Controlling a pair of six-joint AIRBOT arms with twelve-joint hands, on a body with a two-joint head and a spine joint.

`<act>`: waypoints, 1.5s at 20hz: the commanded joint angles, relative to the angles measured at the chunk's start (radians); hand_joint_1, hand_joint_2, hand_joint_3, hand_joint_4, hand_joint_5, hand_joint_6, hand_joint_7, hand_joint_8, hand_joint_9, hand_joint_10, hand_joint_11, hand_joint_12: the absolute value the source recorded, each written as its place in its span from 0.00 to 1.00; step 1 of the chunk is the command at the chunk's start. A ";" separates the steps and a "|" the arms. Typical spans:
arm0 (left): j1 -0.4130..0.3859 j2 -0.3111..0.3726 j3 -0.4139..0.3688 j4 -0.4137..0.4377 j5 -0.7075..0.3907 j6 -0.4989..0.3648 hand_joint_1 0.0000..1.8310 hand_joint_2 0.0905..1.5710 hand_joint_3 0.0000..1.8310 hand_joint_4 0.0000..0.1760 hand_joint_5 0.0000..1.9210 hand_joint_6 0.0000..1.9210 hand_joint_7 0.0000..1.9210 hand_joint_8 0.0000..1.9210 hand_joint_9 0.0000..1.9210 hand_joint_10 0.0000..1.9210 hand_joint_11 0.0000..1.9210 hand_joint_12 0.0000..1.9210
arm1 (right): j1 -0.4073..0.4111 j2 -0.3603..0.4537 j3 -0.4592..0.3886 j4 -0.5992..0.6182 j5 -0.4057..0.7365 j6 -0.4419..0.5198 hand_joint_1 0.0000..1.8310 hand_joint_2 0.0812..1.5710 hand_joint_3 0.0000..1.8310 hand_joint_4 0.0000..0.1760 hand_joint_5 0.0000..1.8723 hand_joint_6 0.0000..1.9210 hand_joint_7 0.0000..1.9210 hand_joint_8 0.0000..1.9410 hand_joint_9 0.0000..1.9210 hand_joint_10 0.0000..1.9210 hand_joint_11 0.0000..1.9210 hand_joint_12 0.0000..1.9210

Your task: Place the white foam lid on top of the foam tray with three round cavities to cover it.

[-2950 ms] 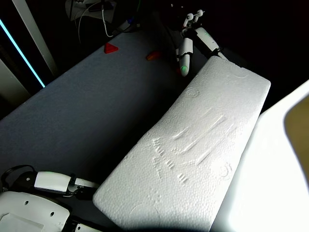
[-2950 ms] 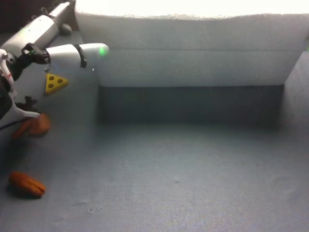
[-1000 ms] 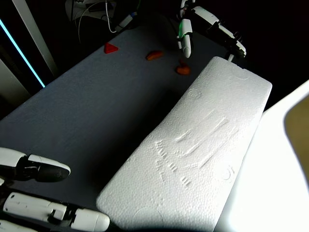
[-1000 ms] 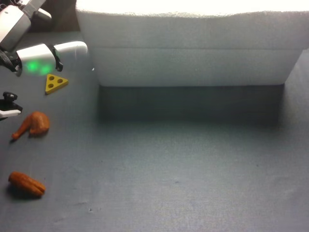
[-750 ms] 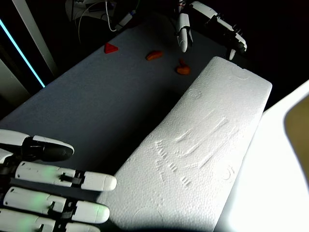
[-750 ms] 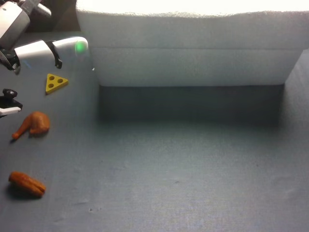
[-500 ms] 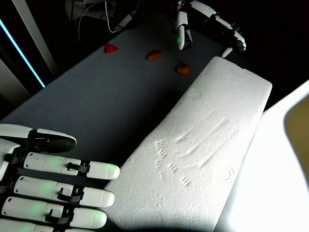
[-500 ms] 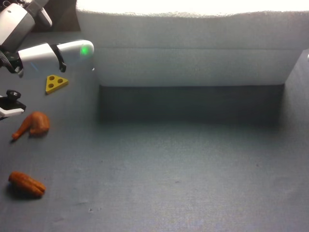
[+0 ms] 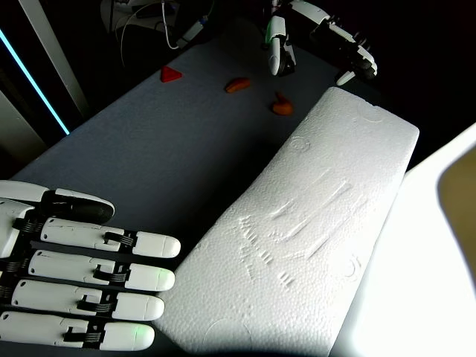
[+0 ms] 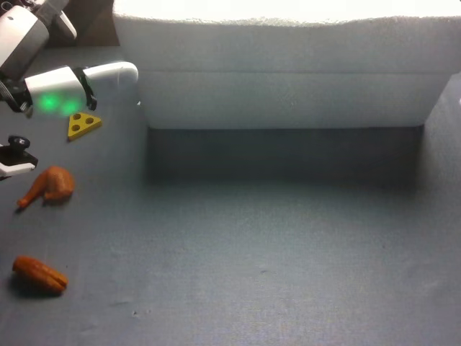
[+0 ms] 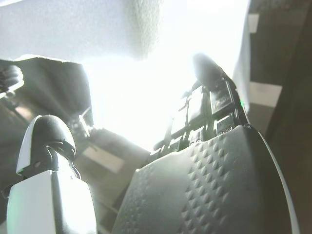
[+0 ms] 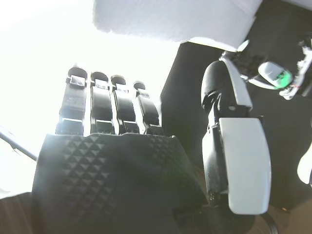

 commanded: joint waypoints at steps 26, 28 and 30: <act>0.010 0.021 -0.004 -0.043 -0.158 0.001 0.37 0.66 0.00 0.07 0.00 0.00 0.00 0.00 0.00 0.00 0.00 0.53 | -0.126 -0.087 0.080 0.006 0.104 0.162 0.16 0.70 0.00 0.00 0.00 0.00 0.02 0.00 0.07 0.01 0.00 0.66; 0.011 0.020 -0.004 -0.044 -0.158 0.001 0.37 0.66 0.00 0.09 0.00 0.00 0.00 0.00 0.00 0.00 0.00 0.52 | -0.113 -0.102 0.092 0.006 0.104 0.162 0.17 0.68 0.00 0.00 0.00 0.00 0.03 0.00 0.09 0.02 0.00 0.72; 0.011 0.020 -0.004 -0.044 -0.157 0.001 0.36 0.66 0.00 0.14 0.00 0.00 0.00 0.00 0.00 0.00 0.00 0.56 | -0.104 -0.113 0.099 0.006 0.104 0.162 0.19 0.67 0.00 0.00 0.00 0.00 0.00 0.00 0.06 0.01 0.00 0.67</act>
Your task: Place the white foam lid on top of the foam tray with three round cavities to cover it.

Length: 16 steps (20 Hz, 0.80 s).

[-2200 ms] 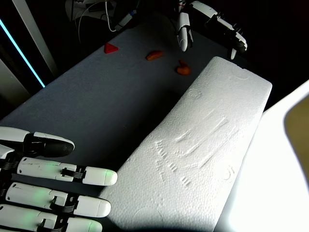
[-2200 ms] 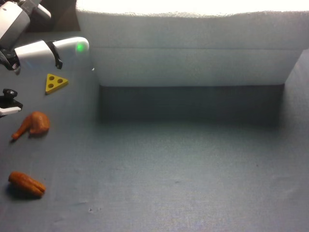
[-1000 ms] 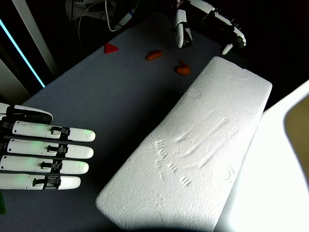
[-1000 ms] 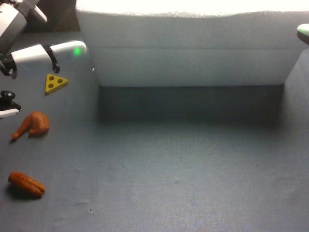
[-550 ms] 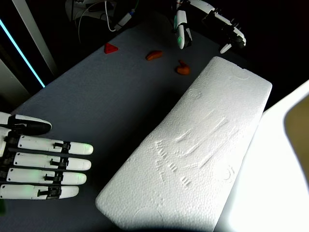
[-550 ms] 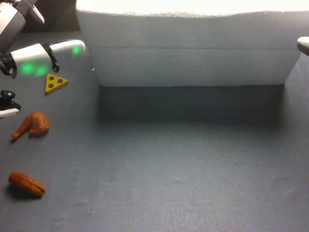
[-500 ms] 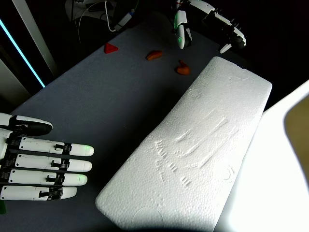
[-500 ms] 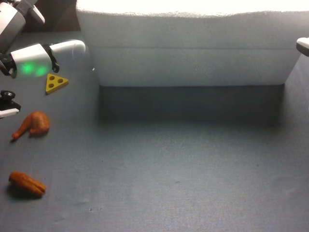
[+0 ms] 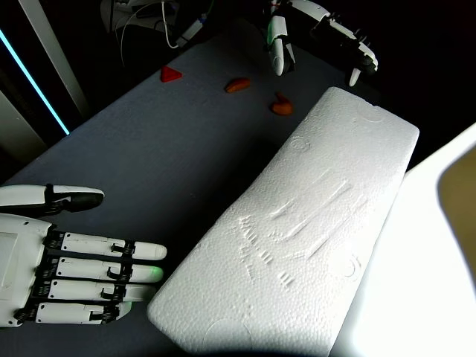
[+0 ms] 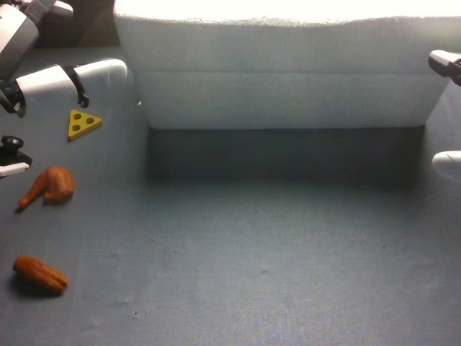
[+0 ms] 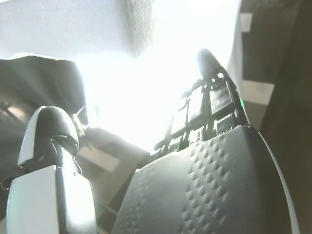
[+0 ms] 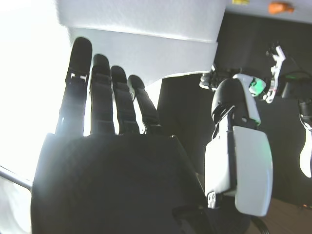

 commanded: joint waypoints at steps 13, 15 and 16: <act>-0.001 0.015 0.000 -0.005 -0.137 -0.003 0.36 0.65 0.00 0.16 0.01 0.00 0.00 0.00 0.00 0.00 0.00 0.71 | 0.038 -0.028 0.042 0.045 0.126 0.005 0.23 0.70 0.00 0.00 0.00 0.00 0.00 0.00 0.06 0.02 0.00 0.66; 0.001 0.016 -0.001 -0.007 -0.139 -0.003 0.37 0.65 0.00 0.18 0.01 0.00 0.00 0.00 0.00 0.00 0.00 0.71 | 0.038 -0.023 0.030 0.040 0.127 0.005 0.22 0.70 0.00 0.00 0.00 0.00 0.00 0.00 0.02 0.00 0.00 0.42; 0.002 0.017 -0.001 -0.008 -0.140 -0.003 0.36 0.64 0.00 0.22 0.00 0.00 0.00 0.00 0.00 0.00 0.00 0.71 | 0.038 -0.020 0.023 0.037 0.129 0.005 0.21 0.70 0.00 0.00 0.00 0.00 0.00 0.00 0.00 0.00 0.00 0.08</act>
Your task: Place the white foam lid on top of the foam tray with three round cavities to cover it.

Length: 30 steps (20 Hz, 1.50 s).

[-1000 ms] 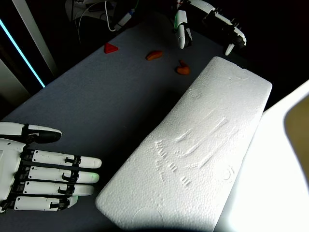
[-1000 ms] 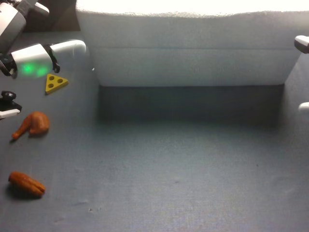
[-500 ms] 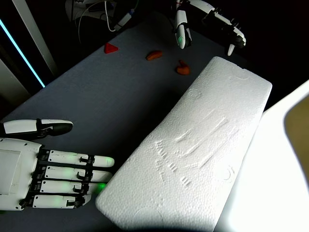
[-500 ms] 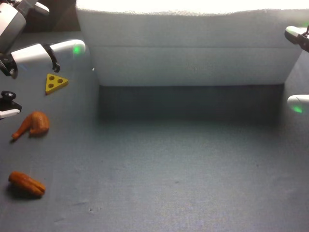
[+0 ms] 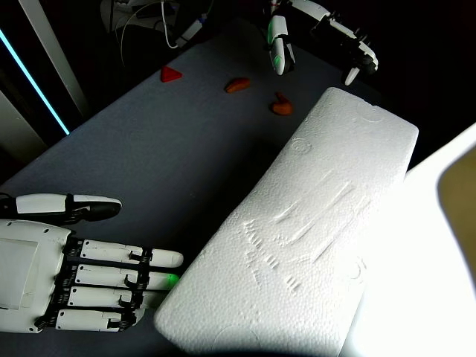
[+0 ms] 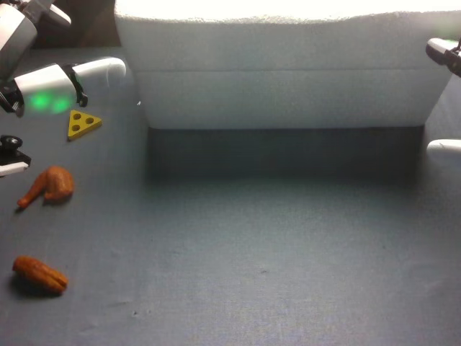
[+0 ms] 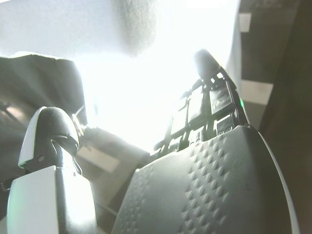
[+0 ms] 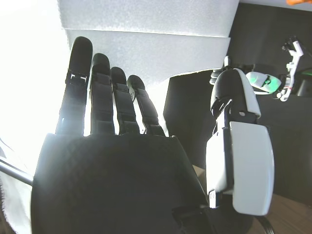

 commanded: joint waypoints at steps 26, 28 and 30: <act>0.008 0.005 0.002 -0.010 -0.112 -0.002 0.38 0.67 0.00 0.00 0.00 0.00 0.00 0.00 0.00 0.00 0.00 0.00 | -0.097 0.158 -0.088 0.151 0.298 -0.064 0.28 0.75 0.00 0.00 0.00 0.00 0.03 0.00 0.00 0.13 0.00 0.69; 0.008 0.003 0.005 -0.010 -0.104 -0.002 0.39 0.67 0.00 0.01 0.00 0.01 0.00 0.00 0.00 0.00 0.00 0.22 | -0.097 0.150 -0.067 0.177 0.287 -0.065 0.29 0.74 0.00 0.00 0.00 0.00 0.02 0.00 0.00 0.06 0.00 0.65; 0.007 -0.001 0.008 -0.010 -0.099 -0.002 0.40 0.67 0.00 0.00 0.01 0.00 0.00 0.00 0.00 0.00 0.00 0.42 | -0.097 0.142 -0.044 0.204 0.277 -0.066 0.28 0.74 0.00 0.00 0.00 0.00 0.01 0.00 0.00 0.03 0.00 0.63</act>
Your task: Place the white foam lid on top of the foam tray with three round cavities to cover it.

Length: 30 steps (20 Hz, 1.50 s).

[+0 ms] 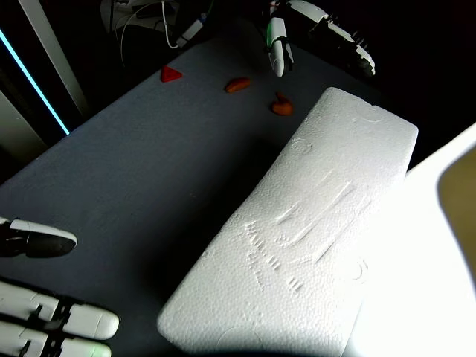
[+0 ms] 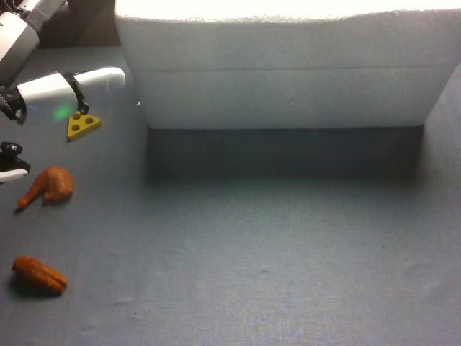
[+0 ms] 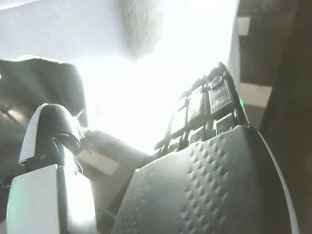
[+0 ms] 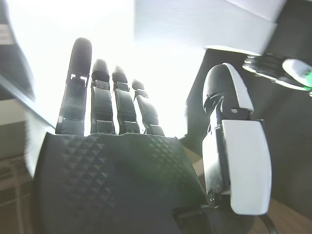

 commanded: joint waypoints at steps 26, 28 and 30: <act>-0.124 0.006 0.011 0.174 -0.101 0.020 0.29 0.67 0.00 0.39 0.00 0.00 0.00 0.00 0.00 0.00 0.00 0.86 | 0.125 -0.063 0.084 -0.077 0.072 0.003 0.25 0.72 0.00 0.05 0.00 0.00 0.01 0.08 0.00 0.14 0.00 0.61; -0.132 0.006 0.011 0.186 -0.096 0.021 0.27 0.67 0.00 0.26 0.00 0.00 0.00 0.00 0.00 0.00 0.00 0.73 | 0.132 -0.065 0.085 -0.087 0.070 0.003 0.26 0.73 0.00 0.17 0.00 0.00 0.02 0.03 0.00 0.08 0.00 0.49; -0.155 0.007 0.010 0.230 -0.071 0.023 0.29 0.68 0.00 0.23 0.00 0.00 0.00 0.00 0.00 0.00 0.00 0.59 | 0.151 -0.070 0.088 -0.110 0.056 0.000 0.26 0.73 0.00 0.21 0.00 0.00 0.03 0.02 0.00 0.12 0.00 0.47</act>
